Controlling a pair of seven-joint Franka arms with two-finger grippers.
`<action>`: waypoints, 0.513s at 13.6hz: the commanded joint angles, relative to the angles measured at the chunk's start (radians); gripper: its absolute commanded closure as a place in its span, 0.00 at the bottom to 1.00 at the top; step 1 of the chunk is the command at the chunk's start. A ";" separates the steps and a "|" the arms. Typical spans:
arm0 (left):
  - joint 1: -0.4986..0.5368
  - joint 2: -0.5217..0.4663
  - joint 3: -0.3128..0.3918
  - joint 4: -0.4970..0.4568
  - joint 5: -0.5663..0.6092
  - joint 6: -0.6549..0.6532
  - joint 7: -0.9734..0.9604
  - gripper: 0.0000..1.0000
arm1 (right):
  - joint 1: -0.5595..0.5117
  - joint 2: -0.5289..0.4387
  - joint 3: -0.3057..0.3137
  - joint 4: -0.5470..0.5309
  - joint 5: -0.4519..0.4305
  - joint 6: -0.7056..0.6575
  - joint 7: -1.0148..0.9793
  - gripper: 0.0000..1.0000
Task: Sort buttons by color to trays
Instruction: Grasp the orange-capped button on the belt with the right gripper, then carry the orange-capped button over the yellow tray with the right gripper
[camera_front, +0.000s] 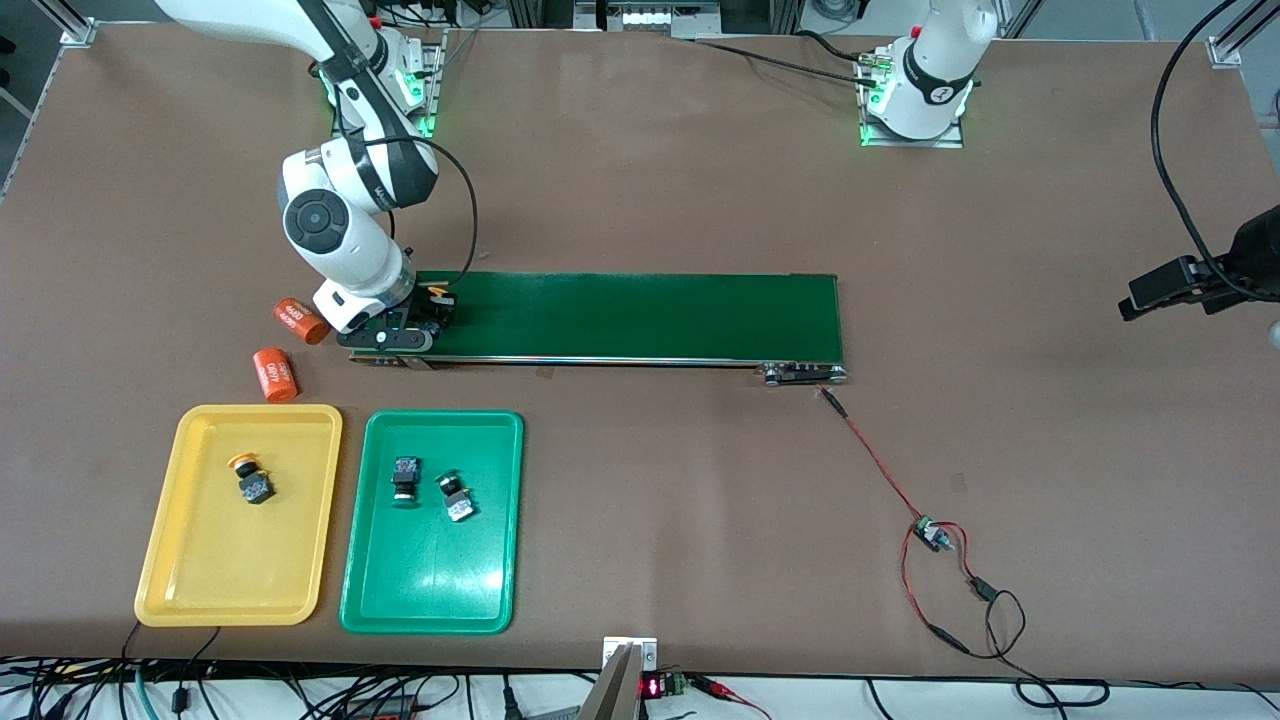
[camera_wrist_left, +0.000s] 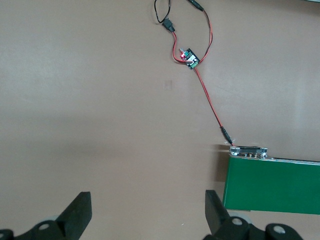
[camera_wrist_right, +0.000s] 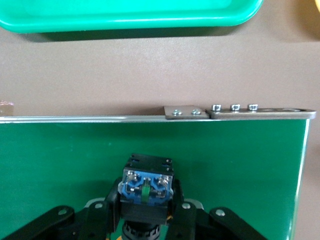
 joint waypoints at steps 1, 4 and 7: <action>0.007 -0.005 -0.002 -0.004 -0.012 0.008 0.024 0.00 | -0.017 -0.012 0.004 0.052 -0.008 -0.054 -0.018 0.92; 0.007 -0.005 -0.002 -0.004 -0.010 0.008 0.024 0.00 | -0.058 -0.024 0.003 0.242 -0.009 -0.279 -0.053 0.92; 0.006 -0.005 -0.008 0.001 -0.010 0.009 0.024 0.00 | -0.121 -0.012 0.000 0.364 -0.037 -0.350 -0.186 0.92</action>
